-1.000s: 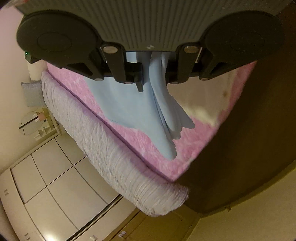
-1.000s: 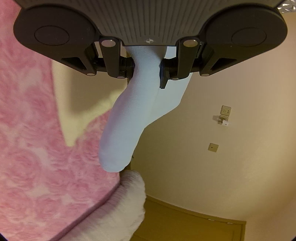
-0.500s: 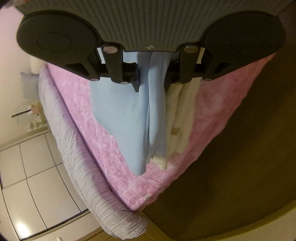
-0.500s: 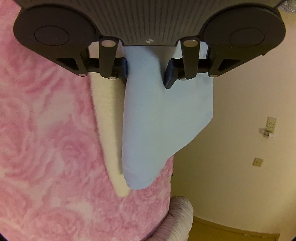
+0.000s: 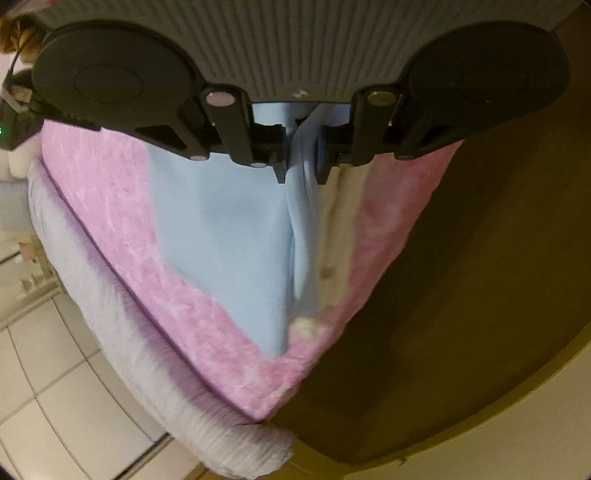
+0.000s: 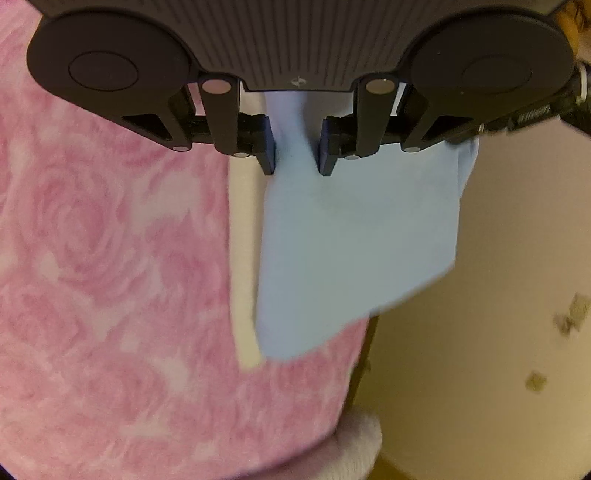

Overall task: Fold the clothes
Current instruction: 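Lower the sweatshirt onto the cream towel and open both grippers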

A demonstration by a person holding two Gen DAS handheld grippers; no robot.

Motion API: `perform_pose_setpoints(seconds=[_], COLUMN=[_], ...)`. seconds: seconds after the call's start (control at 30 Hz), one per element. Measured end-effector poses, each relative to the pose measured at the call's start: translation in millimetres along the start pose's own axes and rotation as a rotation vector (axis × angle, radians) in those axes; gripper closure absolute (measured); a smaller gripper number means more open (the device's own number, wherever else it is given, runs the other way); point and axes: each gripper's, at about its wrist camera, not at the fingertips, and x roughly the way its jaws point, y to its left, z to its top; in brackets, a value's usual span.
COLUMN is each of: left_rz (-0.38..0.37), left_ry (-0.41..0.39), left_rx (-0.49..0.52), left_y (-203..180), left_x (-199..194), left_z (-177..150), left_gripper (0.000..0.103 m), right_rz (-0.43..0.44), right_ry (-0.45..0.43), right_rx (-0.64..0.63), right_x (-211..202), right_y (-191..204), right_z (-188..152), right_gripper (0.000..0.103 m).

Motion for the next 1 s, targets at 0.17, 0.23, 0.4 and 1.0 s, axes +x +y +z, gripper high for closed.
perform_pose_setpoints(seconds=[0.17,0.23,0.4,1.0], left_rz=[0.117,0.108,0.097,0.241], left_ry=[-0.068,-0.071,-0.032,0.112], left_rx=[0.028,0.085,0.296,0.195], left_y=[-15,-29,-65,-101], left_x=[-43,-60,-58,-63], left_z=[-5,-12,-42,-45], left_gripper=[0.093,0.094,0.094,0.091], right_rz=[-0.076,-0.120,-0.183,-0.263], right_ry=[-0.045,-0.072,-0.070,0.132], right_rx=[-0.029,-0.082,-0.283,-0.297], right_x=[-24,-38,-47,-55], right_y=[12,20,49,57], right_z=[-5,-11,-33,-51], right_gripper=[0.061,0.061,0.070,0.041])
